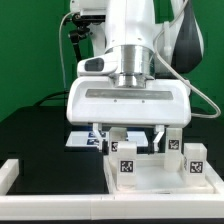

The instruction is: Assemble square table

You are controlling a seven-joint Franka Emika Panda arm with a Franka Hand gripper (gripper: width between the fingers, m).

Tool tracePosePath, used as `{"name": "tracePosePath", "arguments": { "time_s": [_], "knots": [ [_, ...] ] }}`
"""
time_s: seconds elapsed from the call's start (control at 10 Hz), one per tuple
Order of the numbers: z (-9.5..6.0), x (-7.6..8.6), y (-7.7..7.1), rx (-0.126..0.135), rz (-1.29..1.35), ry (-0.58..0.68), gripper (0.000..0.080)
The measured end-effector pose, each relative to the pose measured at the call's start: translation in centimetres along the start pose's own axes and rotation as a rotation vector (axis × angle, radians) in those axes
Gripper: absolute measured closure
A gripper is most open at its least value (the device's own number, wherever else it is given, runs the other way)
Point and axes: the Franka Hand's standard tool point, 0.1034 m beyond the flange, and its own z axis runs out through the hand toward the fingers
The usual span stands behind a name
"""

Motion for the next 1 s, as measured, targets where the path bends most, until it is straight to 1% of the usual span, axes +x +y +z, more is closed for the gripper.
{"name": "tracePosePath", "arguments": {
  "time_s": [0.1,0.2,0.3,0.4,0.5,0.6,0.7,0.8,0.9,1.0],
  "knots": [
    [0.1,0.5,0.2,0.013,0.019,-0.043,0.015],
    [0.3,0.7,0.4,0.014,0.026,-0.054,0.015],
    [0.5,0.4,-0.1,0.036,0.05,-0.122,0.015],
    [0.5,0.0,-0.9,0.066,0.08,-0.238,0.015],
    [0.3,0.3,-1.4,0.087,0.097,-0.355,0.015],
    [0.3,1.7,-1.4,0.095,0.101,-0.374,0.015],
    [0.6,1.6,-1.3,0.087,0.1,-0.349,0.015],
    [0.6,1.4,-1.2,0.084,0.116,-0.352,0.015],
    [0.6,1.4,-1.2,0.083,0.118,-0.352,0.0277],
    [0.7,1.4,-1.2,0.071,0.192,-0.355,0.0412]
  ]
}}
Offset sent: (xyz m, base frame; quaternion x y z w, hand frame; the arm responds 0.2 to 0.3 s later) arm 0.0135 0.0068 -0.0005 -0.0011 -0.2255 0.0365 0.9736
